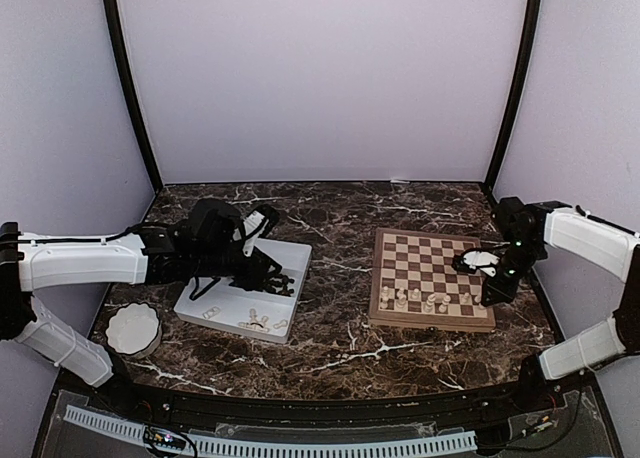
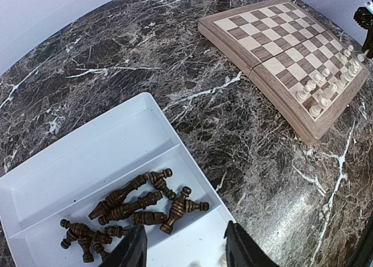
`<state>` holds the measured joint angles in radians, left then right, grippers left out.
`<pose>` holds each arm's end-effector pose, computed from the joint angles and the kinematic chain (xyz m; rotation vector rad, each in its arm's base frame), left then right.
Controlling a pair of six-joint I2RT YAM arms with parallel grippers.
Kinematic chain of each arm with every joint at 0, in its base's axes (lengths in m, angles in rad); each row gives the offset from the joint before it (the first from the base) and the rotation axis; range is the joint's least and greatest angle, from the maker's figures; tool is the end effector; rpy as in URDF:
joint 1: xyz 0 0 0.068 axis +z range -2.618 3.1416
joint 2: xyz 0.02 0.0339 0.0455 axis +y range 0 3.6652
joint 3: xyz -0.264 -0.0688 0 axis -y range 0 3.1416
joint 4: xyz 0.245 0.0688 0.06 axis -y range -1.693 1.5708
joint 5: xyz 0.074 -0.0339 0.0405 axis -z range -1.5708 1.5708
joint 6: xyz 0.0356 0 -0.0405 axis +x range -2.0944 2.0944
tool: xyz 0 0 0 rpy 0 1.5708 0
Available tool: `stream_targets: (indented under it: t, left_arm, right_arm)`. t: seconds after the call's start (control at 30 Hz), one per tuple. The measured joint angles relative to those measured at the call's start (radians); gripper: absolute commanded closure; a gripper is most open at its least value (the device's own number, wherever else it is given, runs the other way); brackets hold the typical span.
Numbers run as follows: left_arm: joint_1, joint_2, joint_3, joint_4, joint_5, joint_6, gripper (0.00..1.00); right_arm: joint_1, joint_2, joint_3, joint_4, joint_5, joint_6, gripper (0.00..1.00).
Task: Set up the chess pieces on the board
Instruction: Place the rook at h1.
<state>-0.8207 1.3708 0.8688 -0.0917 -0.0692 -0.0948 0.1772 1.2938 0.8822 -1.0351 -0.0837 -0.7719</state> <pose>0.2077 -0.2192 0.2457 0.7424 2.0688 -0.4480 0.2061 0.0399 0.2158 -1.3768 2.6630 0.0655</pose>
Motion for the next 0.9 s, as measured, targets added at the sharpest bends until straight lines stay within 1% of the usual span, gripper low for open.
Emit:
stream_targets:
  t: [0.6, 0.77, 0.9]
  left_arm:
    - [0.0, -0.003, -0.021, 0.001, 0.0, -0.01, 0.52]
    - [0.0, -0.003, -0.022, 0.001, 0.0, -0.011, 0.52]
    - [0.0, -0.005, -0.023, 0.001, 0.0, -0.011, 0.52]
  right_arm:
    - [0.005, 0.063, -0.013, 0.032, 0.003, 0.0, 0.92]
    - [0.005, 0.069, -0.019, 0.035, 0.008, -0.001, 0.87]
    - [0.005, 0.07, -0.019, 0.037, 0.011, -0.002, 0.76]
